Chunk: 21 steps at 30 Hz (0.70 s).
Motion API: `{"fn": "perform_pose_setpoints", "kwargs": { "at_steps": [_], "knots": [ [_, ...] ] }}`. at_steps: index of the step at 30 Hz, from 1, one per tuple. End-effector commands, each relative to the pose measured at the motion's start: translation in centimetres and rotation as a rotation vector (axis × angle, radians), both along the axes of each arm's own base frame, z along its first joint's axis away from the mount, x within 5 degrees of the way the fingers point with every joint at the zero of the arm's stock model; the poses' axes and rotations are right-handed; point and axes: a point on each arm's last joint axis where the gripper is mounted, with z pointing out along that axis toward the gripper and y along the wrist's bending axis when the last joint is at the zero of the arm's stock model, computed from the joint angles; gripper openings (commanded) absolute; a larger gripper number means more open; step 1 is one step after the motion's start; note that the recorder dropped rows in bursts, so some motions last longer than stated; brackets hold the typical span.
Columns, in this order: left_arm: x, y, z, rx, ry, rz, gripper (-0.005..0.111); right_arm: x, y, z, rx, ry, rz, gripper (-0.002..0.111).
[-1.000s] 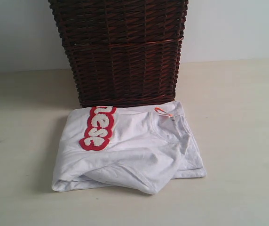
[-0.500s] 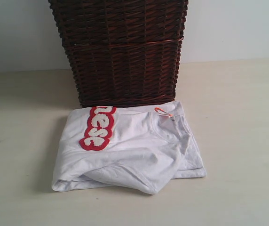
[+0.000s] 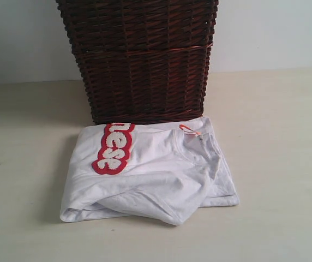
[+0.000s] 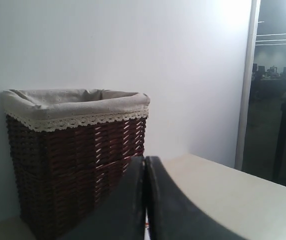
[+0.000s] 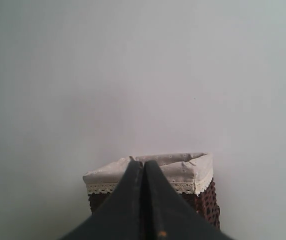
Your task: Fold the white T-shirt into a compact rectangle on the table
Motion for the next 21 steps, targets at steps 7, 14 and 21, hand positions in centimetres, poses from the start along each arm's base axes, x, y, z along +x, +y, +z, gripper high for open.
{"fn": "perform_pose_setpoints", "kwargs": {
  "at_steps": [7, 14, 21],
  "knots": [
    [0.8, -1.8, -3.5, 0.009, 0.145, -0.023, 0.0, -0.1, 0.0, -0.1, -0.002, -0.002, -0.005, 0.0],
    [1.1, -3.5, -5.0, 0.003, -0.028, 0.05, 0.0, -0.1, 0.0, -0.1, -0.005, -0.003, -0.006, 0.0],
    [2.6, -3.3, -7.9, -0.066, 0.106, 0.316, 0.0, -0.1, 0.0, -0.1, -0.003, -0.003, -0.005, 0.0]
  ]
}}
